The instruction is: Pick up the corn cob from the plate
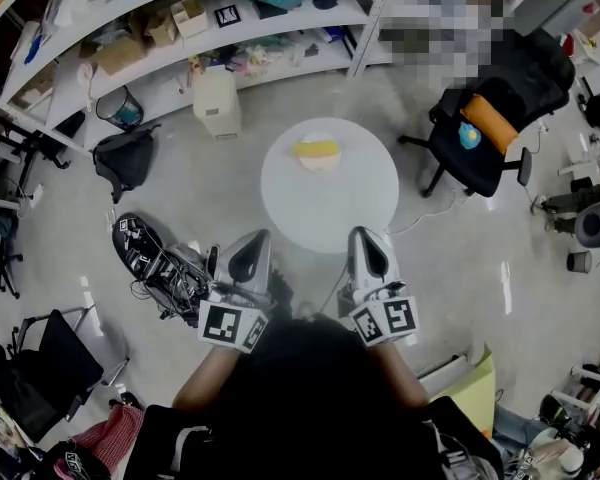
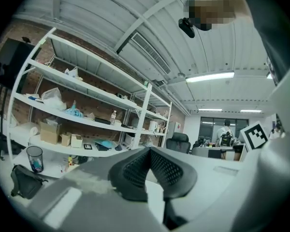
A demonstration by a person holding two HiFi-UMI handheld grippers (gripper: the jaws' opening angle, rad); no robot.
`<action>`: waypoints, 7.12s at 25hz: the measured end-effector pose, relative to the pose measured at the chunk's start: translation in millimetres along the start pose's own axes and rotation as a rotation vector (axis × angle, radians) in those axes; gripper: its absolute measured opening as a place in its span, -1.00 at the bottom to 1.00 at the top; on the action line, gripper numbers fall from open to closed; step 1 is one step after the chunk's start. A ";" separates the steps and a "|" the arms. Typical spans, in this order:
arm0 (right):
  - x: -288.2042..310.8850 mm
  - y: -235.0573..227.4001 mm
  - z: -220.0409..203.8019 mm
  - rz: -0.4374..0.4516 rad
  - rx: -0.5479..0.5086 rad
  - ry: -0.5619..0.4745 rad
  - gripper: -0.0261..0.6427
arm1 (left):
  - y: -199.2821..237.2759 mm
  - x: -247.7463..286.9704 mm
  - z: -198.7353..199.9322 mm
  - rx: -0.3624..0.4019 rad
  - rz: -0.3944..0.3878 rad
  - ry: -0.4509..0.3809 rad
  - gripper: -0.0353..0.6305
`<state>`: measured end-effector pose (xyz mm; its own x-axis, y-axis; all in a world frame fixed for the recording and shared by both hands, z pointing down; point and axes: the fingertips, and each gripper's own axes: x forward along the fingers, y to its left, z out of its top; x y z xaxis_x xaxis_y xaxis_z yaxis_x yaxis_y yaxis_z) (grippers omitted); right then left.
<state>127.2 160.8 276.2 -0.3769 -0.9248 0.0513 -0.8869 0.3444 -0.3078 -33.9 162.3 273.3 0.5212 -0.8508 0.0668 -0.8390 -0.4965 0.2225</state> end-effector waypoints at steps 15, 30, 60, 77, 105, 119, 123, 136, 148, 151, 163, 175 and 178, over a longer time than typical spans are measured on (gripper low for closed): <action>67.0 7.5 2.3 -0.092 -0.008 -0.008 -0.90 | 63.6 43.4 15.6 -0.026 -0.095 0.015 -0.88; 95.5 -16.4 7.4 -0.118 -0.014 0.009 -0.89 | 66.9 80.3 10.3 -0.056 -0.126 0.034 -0.88; 228.3 -127.7 -40.4 -0.045 0.043 0.178 -0.90 | 108.4 220.5 -31.1 -0.111 -0.008 0.128 -0.88; 271.1 -170.1 -111.2 -0.023 0.055 0.318 -0.89 | 129.1 258.0 -86.9 -0.179 0.019 0.204 -0.88; 302.3 -202.4 -265.3 0.236 -0.334 0.732 -0.29 | 143.5 289.7 -158.3 -0.275 0.049 0.255 -0.88; 299.5 -200.7 -337.0 0.629 -0.923 1.073 0.16 | 143.6 291.1 -177.5 -0.306 0.044 0.279 -0.88; 302.2 -201.9 -350.5 0.700 -0.993 1.132 0.20 | 144.4 291.5 -182.2 -0.310 0.039 0.289 -0.88; 301.0 -205.4 -377.8 0.823 -1.013 1.263 0.22 | 157.1 289.0 -192.0 -0.331 0.063 0.297 -0.88; 302.3 -208.4 -394.9 0.875 -0.997 1.314 0.12 | 162.7 290.1 -196.0 -0.341 0.072 0.297 -0.88; 302.7 -209.3 -393.7 0.881 -0.984 1.306 0.11 | 161.2 290.3 -196.1 -0.345 0.070 0.293 -0.88; 297.0 -205.9 -392.9 0.884 -0.984 1.304 -0.17 | 163.7 281.6 -198.5 -0.348 0.074 0.295 -0.88; 297.5 -205.3 -392.5 0.844 -0.971 1.284 -0.18 | 161.8 273.3 -196.8 -0.355 0.086 0.276 -0.88; 297.9 -207.5 -391.1 0.837 -0.991 1.284 -0.18 | 160.8 272.0 -195.0 -0.352 0.088 0.276 -0.88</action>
<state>94.6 -123.1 726.9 -0.2792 0.0399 0.9594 -0.0111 0.9989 -0.0448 3.4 -115.5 516.9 0.5128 -0.7855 0.3464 -0.8026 -0.2955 0.5182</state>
